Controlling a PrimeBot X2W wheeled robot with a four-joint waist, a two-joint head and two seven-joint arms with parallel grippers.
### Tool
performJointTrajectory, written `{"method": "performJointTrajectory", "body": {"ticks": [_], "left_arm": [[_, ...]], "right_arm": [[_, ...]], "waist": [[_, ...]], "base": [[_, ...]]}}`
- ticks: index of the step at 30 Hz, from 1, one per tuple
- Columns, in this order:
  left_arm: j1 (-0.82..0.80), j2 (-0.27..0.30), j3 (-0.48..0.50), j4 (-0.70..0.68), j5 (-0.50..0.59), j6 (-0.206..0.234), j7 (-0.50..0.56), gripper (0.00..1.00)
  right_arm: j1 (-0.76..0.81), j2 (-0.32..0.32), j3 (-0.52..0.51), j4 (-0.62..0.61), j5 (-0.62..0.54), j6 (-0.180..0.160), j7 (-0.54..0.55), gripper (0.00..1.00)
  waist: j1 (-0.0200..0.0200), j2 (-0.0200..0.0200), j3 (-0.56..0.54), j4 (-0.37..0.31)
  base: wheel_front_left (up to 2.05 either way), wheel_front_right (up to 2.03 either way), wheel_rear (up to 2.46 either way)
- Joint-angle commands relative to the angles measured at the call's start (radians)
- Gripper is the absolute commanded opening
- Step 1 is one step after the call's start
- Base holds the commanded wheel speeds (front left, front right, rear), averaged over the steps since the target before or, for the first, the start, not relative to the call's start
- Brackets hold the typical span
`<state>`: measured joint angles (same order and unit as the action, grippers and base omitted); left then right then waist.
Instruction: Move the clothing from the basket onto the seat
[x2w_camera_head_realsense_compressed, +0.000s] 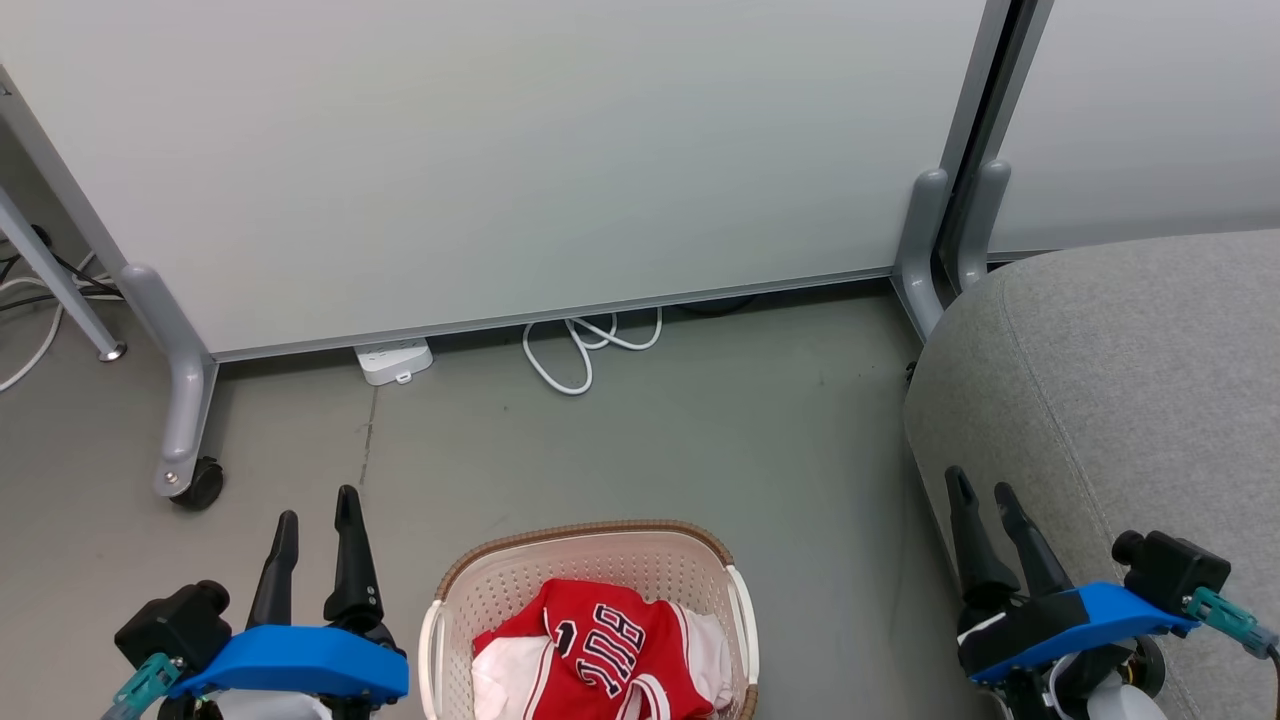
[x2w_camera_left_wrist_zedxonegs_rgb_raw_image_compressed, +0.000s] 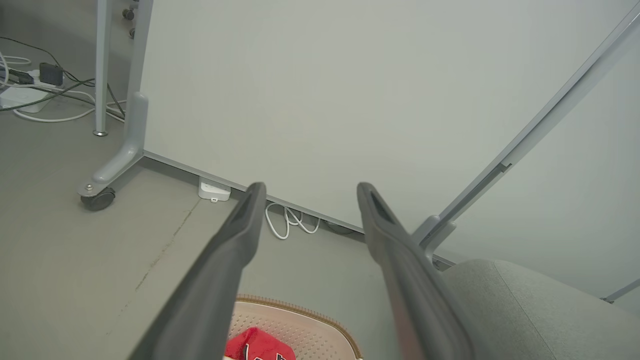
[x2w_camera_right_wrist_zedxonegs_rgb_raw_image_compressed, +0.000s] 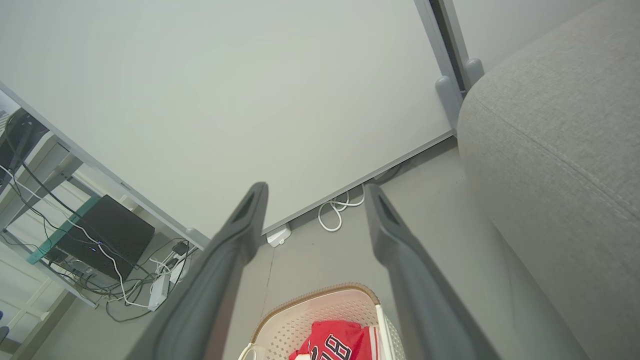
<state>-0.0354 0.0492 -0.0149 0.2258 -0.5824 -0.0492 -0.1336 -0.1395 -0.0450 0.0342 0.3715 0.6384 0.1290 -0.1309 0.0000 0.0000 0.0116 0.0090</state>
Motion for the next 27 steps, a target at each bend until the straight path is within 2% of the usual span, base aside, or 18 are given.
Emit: {"method": "performJointTrajectory", "body": {"ticks": [1,27], "left_arm": [[-0.003,0.005,-0.004,-0.009,0.026,0.004,-0.008,1.00],[0.009,0.002,-0.022,0.016,0.245,0.005,-0.071,1.00]], "right_arm": [[-0.025,-0.006,0.004,-0.004,-0.027,0.002,-0.009,1.00],[-0.046,-0.007,0.032,0.028,-0.260,0.002,-0.072,1.00]], "waist": [[0.0000,0.0000,0.000,0.000],[0.0000,0.0000,0.003,0.001]], "base": [[0.00,0.00,0.00],[0.00,0.00,0.00]]}}
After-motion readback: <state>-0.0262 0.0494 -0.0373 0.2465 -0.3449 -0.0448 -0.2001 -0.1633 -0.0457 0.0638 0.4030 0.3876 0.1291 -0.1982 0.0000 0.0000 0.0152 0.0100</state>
